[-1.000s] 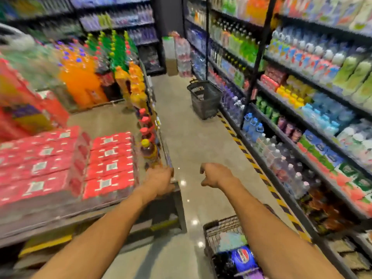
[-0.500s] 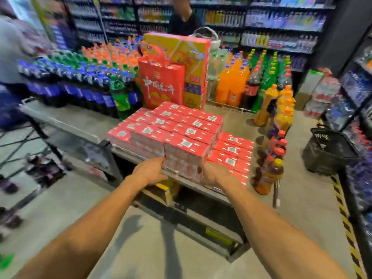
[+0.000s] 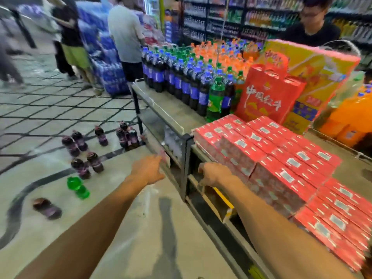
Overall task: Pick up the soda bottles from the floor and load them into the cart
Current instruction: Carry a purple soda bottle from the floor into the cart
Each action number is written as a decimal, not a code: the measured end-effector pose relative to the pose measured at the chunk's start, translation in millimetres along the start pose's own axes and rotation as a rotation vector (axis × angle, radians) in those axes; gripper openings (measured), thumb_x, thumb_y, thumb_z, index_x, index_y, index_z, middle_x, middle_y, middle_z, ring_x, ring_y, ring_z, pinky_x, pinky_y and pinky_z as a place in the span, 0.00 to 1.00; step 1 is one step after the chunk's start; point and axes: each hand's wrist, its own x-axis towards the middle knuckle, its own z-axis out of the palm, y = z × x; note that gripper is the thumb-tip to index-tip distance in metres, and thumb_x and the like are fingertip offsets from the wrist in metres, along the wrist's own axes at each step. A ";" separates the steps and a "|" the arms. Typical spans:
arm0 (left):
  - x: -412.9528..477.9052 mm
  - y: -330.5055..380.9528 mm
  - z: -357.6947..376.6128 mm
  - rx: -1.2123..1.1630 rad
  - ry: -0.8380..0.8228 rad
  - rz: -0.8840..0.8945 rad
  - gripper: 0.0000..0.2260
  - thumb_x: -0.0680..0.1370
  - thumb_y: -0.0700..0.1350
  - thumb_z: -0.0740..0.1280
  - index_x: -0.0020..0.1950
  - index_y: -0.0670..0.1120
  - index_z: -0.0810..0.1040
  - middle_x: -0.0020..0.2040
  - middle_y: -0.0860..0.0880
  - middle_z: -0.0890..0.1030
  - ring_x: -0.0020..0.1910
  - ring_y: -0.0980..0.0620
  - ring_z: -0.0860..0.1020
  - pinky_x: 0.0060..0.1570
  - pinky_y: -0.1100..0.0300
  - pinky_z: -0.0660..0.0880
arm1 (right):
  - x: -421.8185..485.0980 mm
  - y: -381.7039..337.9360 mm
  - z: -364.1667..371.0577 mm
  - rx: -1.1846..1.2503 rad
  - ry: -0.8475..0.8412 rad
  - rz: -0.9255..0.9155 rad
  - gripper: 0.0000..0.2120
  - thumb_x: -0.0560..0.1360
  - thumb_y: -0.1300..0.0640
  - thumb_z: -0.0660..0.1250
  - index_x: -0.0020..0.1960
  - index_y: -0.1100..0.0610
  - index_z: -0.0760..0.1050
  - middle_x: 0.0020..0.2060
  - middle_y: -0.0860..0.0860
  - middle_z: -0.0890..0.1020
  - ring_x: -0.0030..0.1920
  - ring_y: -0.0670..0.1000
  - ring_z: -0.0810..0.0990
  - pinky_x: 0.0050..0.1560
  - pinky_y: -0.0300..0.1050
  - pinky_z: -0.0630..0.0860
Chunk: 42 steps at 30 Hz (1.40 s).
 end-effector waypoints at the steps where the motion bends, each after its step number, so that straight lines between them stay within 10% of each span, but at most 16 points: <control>1: 0.9 -11.9 -3.9 -0.006 -0.002 -0.047 0.33 0.74 0.60 0.72 0.75 0.52 0.66 0.71 0.46 0.74 0.68 0.42 0.74 0.64 0.45 0.74 | 18.3 -12.5 -3.8 -0.005 -0.012 -0.036 0.19 0.77 0.50 0.72 0.66 0.53 0.75 0.59 0.53 0.80 0.60 0.59 0.80 0.50 0.49 0.74; 20: 49.3 -173.1 -47.1 0.052 0.096 -0.651 0.26 0.75 0.57 0.72 0.69 0.51 0.70 0.68 0.47 0.74 0.68 0.44 0.73 0.62 0.45 0.73 | 266.7 -166.9 -93.0 0.117 -0.157 -0.533 0.28 0.75 0.48 0.77 0.72 0.53 0.74 0.68 0.52 0.78 0.64 0.54 0.78 0.66 0.52 0.76; 42: 148.0 -424.1 -96.7 -0.001 0.097 -0.728 0.24 0.76 0.56 0.69 0.67 0.47 0.70 0.64 0.45 0.75 0.65 0.42 0.73 0.61 0.46 0.71 | 465.5 -351.1 -149.6 -0.026 -0.230 -0.544 0.31 0.76 0.48 0.77 0.74 0.58 0.73 0.68 0.55 0.77 0.66 0.57 0.77 0.68 0.54 0.75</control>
